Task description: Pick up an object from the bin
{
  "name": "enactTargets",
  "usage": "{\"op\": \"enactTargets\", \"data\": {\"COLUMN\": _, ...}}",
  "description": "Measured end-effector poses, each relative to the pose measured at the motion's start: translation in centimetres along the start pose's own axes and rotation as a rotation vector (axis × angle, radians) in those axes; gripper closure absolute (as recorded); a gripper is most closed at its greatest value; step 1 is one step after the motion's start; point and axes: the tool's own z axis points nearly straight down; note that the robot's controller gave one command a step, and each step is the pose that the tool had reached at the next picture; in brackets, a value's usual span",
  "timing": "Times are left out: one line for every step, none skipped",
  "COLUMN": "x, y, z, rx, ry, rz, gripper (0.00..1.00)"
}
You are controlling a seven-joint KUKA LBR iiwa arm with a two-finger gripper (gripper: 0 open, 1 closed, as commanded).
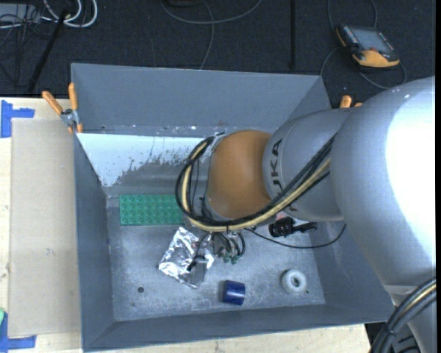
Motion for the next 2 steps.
{"op": "enactTargets", "data": {"x": -0.02, "y": -0.02, "z": 0.03, "rx": 0.0, "ry": 0.0, "rz": 0.001, "gripper": 0.0}}
{"op": "enactTargets", "data": {"x": -0.06, "y": -0.03, "z": -0.02, "rx": -0.001, "ry": -0.001, "rz": 0.003, "gripper": 1.0}}
